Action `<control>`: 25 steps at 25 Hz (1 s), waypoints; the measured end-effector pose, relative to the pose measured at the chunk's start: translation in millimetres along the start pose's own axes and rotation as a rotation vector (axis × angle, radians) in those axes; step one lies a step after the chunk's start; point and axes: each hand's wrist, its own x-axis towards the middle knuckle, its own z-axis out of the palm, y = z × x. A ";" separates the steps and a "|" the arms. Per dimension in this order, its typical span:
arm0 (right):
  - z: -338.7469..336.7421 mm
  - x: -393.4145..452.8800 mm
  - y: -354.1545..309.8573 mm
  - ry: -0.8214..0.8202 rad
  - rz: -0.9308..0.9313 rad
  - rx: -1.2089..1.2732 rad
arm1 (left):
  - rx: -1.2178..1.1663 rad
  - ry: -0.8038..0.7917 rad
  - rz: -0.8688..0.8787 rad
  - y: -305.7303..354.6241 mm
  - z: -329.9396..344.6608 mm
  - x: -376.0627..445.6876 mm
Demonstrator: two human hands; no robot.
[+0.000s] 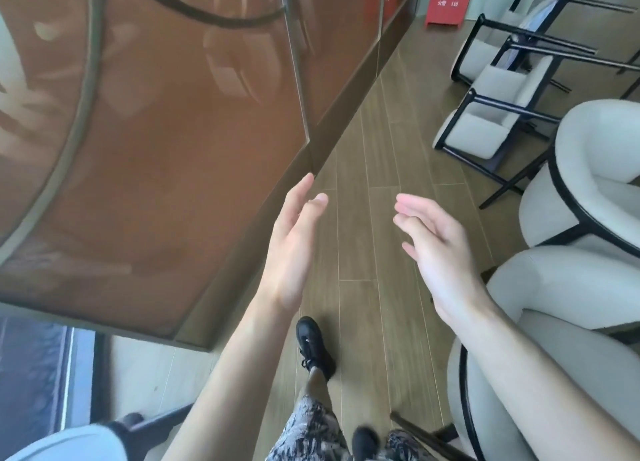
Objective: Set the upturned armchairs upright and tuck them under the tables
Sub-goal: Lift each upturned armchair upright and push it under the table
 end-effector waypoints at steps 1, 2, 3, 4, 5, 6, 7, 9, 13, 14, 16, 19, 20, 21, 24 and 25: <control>11.3 19.1 -4.8 0.001 0.004 0.002 | -0.004 0.000 -0.006 2.2 -5.1 22.5; 22.7 38.5 -9.9 0.008 0.007 0.002 | -0.008 -0.006 -0.009 4.9 -10.1 45.6; 33.4 59.9 -15.5 0.022 0.002 0.009 | -0.010 -0.024 -0.003 8.8 -14.6 71.7; 40.9 75.0 -20.8 0.034 -0.002 0.017 | -0.009 -0.039 0.002 12.0 -17.2 91.5; 47.7 92.6 -27.0 0.051 -0.008 0.026 | -0.010 -0.056 0.006 16.4 -19.5 114.7; 54.1 113.0 -33.2 0.076 -0.011 0.032 | -0.007 -0.078 0.006 21.3 -22.0 141.8; 59.4 131.5 -39.3 0.096 -0.012 0.033 | -0.007 -0.094 -0.004 26.3 -24.2 167.0; 68.1 165.2 -53.0 0.123 -0.024 0.029 | 0.009 -0.133 0.001 38.8 -26.6 213.3; 74.0 221.3 -68.7 0.203 -0.026 0.009 | 0.024 -0.221 0.010 55.8 -18.0 286.9; 74.4 231.9 -70.7 0.224 -0.021 0.011 | 0.027 -0.252 0.013 57.8 -15.1 301.9; 74.1 255.0 -74.3 0.260 -0.024 0.012 | 0.043 -0.303 0.028 60.5 -7.1 333.6; 65.5 293.8 -76.1 0.323 -0.006 -0.012 | 0.045 -0.364 -0.006 62.5 14.5 383.6; 61.2 308.7 -75.4 0.342 -0.005 -0.012 | 0.041 -0.392 -0.008 62.6 23.6 400.2; 58.6 321.1 -75.4 0.358 -0.001 -0.001 | 0.038 -0.415 -0.013 62.7 30.6 413.1; 46.4 371.5 -79.4 0.430 0.004 0.068 | 0.034 -0.497 -0.037 67.7 63.0 463.4; 42.3 391.3 -82.0 0.442 -0.003 0.089 | 0.031 -0.515 -0.049 71.6 75.4 482.8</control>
